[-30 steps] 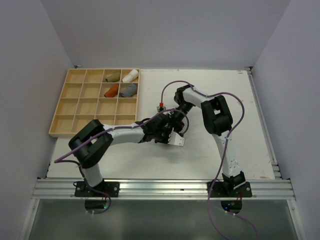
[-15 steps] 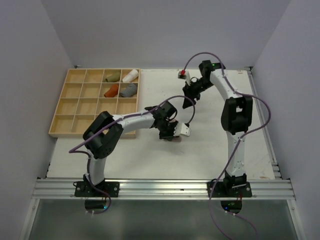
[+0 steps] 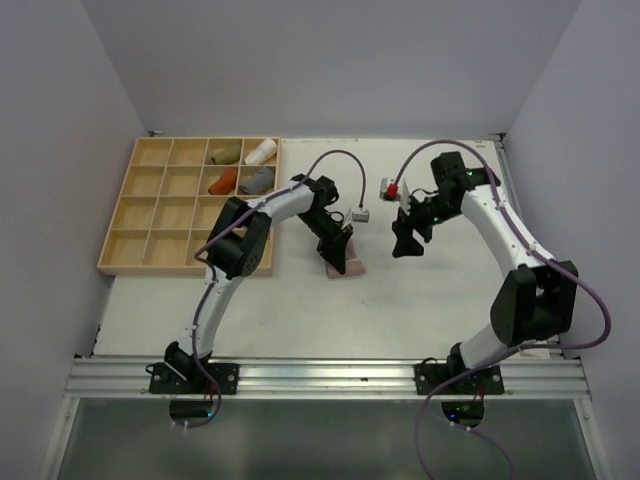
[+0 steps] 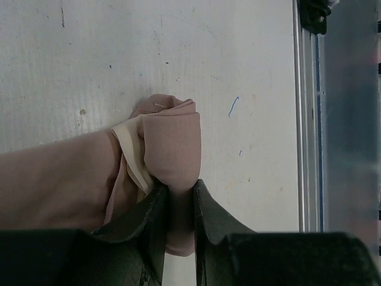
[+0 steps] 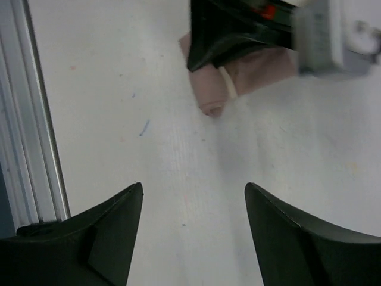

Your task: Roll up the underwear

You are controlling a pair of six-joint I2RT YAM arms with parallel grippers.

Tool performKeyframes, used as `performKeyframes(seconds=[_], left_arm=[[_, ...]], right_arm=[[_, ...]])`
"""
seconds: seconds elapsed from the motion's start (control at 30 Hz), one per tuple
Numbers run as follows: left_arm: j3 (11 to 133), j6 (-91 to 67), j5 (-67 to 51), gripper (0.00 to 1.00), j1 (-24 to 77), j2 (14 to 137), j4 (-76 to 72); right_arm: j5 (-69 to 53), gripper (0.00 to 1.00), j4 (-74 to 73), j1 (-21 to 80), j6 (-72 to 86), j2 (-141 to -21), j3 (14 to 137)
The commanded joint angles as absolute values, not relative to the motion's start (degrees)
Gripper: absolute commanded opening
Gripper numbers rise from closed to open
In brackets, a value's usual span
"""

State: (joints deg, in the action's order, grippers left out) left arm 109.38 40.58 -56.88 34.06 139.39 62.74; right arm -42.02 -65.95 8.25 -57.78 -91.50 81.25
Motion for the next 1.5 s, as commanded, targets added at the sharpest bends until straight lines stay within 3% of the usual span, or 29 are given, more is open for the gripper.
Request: performKeyframes(seconds=[0.0,0.2,0.57,0.77,0.97,1.13,1.47], left_arm=[[109.16,49.57,-44.29,0.24,33.31,149.41,70.22],[108.90,52.56,-47.63,0.28,33.22,151.08,71.89],[106.61,49.31,-49.40,0.33,32.17,150.03,69.00],[107.14,47.02,-49.39,0.36,31.47,149.85,67.15],[106.96,43.43,-49.92,0.42,30.50,146.61,63.29],[105.64,37.45,-47.04,0.55,27.08,134.25,53.65],[102.31,28.39,-28.67,0.57,15.56,113.74,28.75]], right_arm=[[-40.54,0.73,-58.47,16.06,-64.33,-85.26,73.15],[-34.65,0.72,-33.88,29.42,-63.02,-86.65,60.92],[-29.45,0.63,-24.78,35.15,-64.86,-94.56,56.87],[-28.48,0.44,-28.91,36.47,-66.18,-99.22,58.71],[-31.28,0.01,-39.80,36.39,-68.64,-103.53,64.76],[-33.57,0.00,-48.14,35.33,-71.45,-107.40,70.13],[-40.86,0.00,-68.36,31.38,-66.19,-120.55,88.75]])
